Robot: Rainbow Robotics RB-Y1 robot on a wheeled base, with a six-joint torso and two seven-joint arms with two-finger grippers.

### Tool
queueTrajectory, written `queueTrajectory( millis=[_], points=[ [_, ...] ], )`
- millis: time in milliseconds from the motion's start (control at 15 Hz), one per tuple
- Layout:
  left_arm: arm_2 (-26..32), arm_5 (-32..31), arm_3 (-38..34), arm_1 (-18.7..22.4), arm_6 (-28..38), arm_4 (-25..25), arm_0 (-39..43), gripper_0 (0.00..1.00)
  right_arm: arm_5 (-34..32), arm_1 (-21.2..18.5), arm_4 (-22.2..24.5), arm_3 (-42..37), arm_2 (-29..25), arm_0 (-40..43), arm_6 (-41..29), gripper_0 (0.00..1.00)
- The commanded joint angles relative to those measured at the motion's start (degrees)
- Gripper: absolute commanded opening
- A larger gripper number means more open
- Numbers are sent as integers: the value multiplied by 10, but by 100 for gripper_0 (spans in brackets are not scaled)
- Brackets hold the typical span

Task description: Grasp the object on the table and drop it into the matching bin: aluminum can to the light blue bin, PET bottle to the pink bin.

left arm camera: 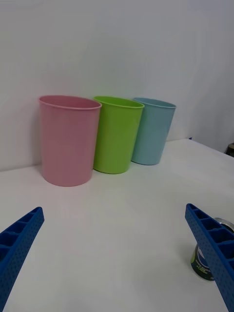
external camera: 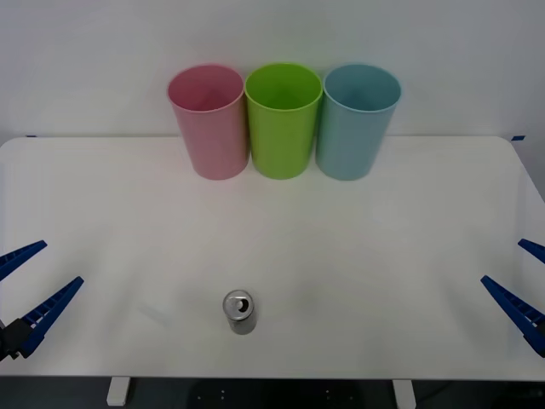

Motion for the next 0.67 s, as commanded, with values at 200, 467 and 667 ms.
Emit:
queueTrajectory(
  millis=[200,467,667],
  points=[
    [0,0,0,0,0,0,0,100,2,14,-2,4,-7,7,-3,100],
    [0,0,0,0,0,0,0,100,1,5,-2,3,7,7,5,100],
    [0,0,0,0,0,0,0,100,-13,-3,4,3,22,7,14,100]
  ],
)
